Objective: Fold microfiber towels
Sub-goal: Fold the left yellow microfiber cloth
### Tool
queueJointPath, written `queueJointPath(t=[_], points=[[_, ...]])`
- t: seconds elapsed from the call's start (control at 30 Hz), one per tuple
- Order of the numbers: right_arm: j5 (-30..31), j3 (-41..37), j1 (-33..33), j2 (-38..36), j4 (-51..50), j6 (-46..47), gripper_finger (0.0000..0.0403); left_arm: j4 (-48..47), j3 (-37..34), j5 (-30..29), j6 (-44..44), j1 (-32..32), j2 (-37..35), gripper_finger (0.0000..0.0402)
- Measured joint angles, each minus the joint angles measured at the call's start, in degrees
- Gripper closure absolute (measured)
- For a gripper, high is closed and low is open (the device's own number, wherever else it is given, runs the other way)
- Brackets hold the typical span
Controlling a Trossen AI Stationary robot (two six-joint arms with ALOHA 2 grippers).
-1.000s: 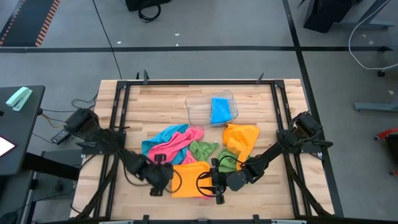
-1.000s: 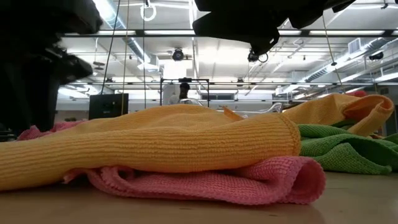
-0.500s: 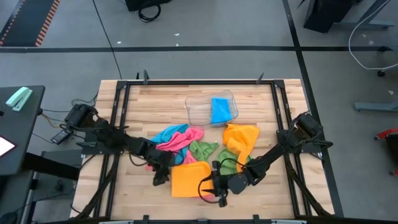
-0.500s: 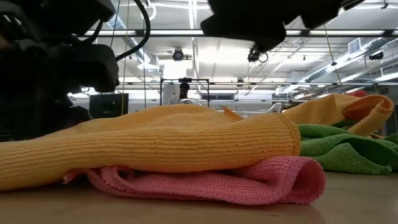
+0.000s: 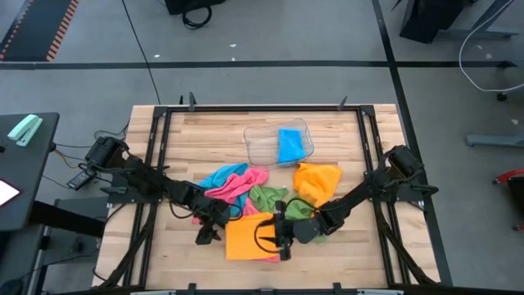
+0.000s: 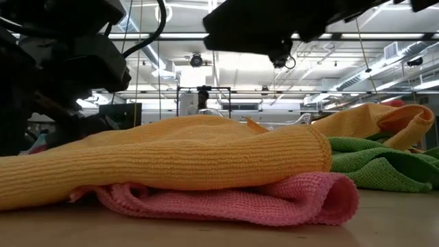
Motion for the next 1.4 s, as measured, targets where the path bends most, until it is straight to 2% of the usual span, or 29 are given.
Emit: queueJointPath(t=[0.23,0.5,0.7,0.9,1.1,1.2,1.4], points=[[-2.4,2.2,-3.6,-0.2,1.0,-0.1,0.0228,3.9,-0.1,-0.3,1.3,0.6,0.2,0.0170],[-4.6,8.8,-5.0,-0.2,-10.3,-3.8,0.0228,7.7,-0.1,-0.2,1.1,0.1,0.2,0.0171],[-7.1,9.3,-4.9,-0.2,-12.2,-2.7,0.0228,13.2,0.0,-0.2,-1.8,-0.2,0.2,0.0190],[-7.2,9.3,-4.5,-0.2,-12.5,-2.4,0.0228,10.7,-0.1,-6.3,-5.2,-0.2,0.2,0.0247],[-7.3,9.3,-4.5,-0.2,-12.5,-2.1,0.0228,8.7,0.0,-7.8,-8.1,-0.2,0.2,0.0337],[-9.2,9.3,-4.5,-0.2,-12.0,-2.0,0.0228,8.7,0.0,-7.8,-10.4,-0.2,0.2,0.0386],[-10.6,9.4,-3.8,1.1,-10.6,-1.5,0.0228,8.4,0.0,-7.8,-14.2,-1.0,-0.6,0.0384]])
